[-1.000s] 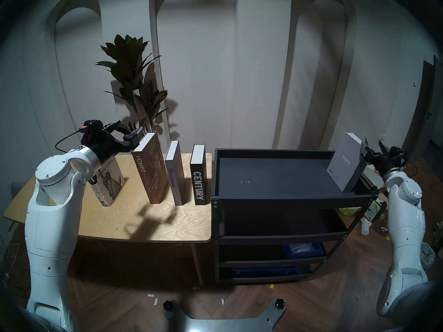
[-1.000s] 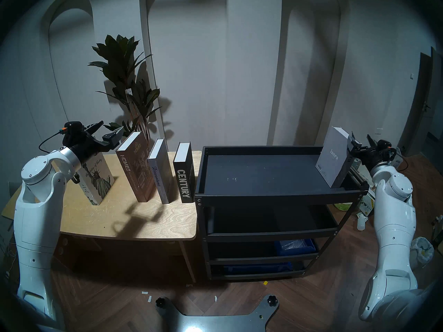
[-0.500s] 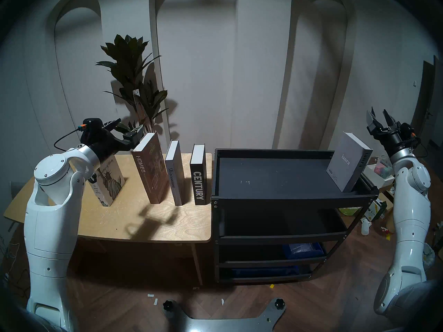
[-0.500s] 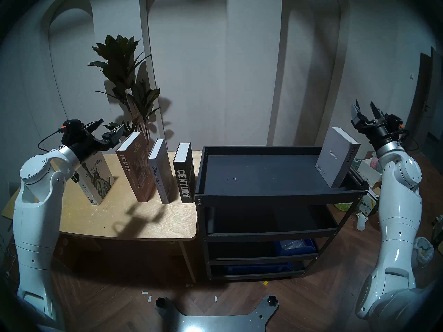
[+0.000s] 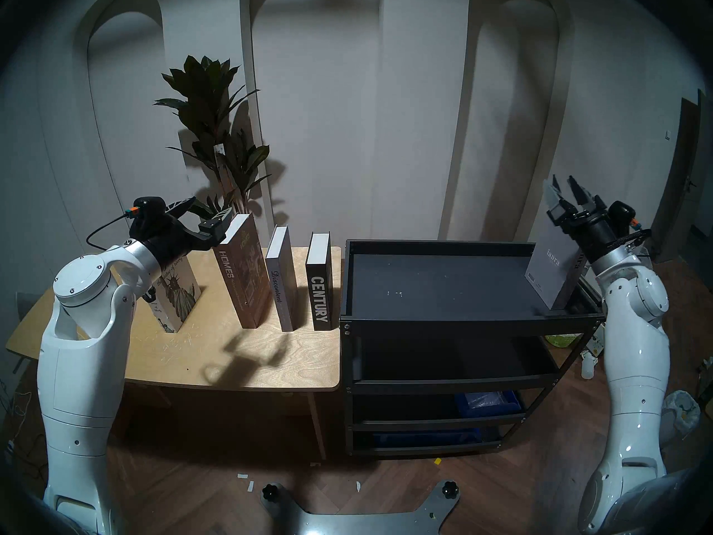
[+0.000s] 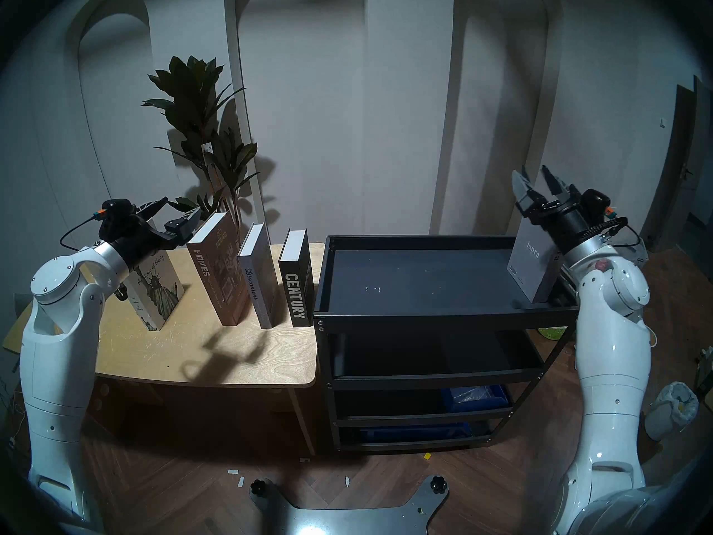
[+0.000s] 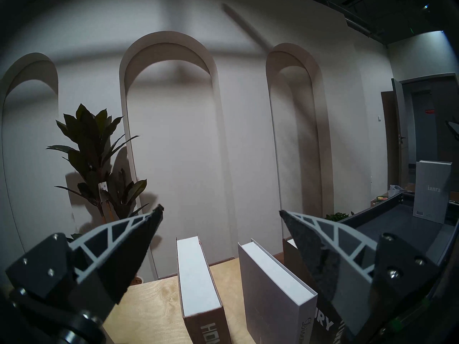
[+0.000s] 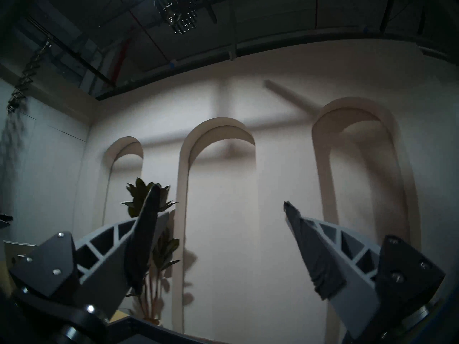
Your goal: Move the books from the display table onto the shelf, standing them upright with spines facing out and tallest at one end
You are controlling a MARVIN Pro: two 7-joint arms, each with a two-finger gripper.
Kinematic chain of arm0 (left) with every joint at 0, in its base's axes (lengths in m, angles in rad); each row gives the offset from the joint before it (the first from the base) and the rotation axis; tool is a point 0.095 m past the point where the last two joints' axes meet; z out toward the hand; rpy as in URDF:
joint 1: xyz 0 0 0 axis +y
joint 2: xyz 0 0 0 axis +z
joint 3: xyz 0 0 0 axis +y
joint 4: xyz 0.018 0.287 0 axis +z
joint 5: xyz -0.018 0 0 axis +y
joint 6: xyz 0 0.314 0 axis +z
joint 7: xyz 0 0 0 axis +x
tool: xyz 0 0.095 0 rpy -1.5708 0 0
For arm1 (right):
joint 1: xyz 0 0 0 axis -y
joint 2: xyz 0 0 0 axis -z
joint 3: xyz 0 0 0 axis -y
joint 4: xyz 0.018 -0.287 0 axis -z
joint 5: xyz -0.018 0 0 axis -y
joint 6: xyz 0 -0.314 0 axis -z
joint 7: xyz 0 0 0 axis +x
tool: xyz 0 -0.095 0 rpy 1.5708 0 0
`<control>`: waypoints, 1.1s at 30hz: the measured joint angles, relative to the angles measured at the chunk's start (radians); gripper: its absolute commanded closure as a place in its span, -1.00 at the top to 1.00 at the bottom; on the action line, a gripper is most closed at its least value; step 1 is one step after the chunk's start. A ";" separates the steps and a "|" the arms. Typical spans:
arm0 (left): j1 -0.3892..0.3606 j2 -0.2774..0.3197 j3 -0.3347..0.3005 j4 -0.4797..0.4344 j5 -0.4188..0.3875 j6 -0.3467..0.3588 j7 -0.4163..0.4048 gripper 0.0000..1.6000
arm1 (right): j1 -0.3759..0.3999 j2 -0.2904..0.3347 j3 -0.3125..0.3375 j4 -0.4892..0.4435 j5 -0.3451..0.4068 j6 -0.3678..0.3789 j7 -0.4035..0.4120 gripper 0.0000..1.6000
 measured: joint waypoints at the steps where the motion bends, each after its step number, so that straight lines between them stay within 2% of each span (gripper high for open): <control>1: 0.007 0.001 -0.006 0.002 0.001 -0.001 -0.002 1.00 | -0.012 -0.014 -0.015 -0.016 0.005 0.005 0.003 1.00; 10: 0.051 0.018 -0.109 0.028 0.025 -0.011 0.004 1.00 | -0.106 -0.110 -0.145 -0.133 0.020 0.043 0.009 1.00; 17: 0.090 0.023 -0.209 0.045 0.040 -0.022 0.014 1.00 | -0.192 -0.171 -0.252 -0.225 -0.003 0.067 -0.033 1.00; 25: 0.142 0.007 -0.287 0.043 0.041 -0.040 0.004 1.00 | -0.283 -0.228 -0.378 -0.327 -0.086 0.090 -0.139 1.00; 33: 0.181 -0.021 -0.340 0.032 0.026 -0.057 -0.020 1.00 | -0.336 -0.281 -0.459 -0.411 -0.187 0.112 -0.285 1.00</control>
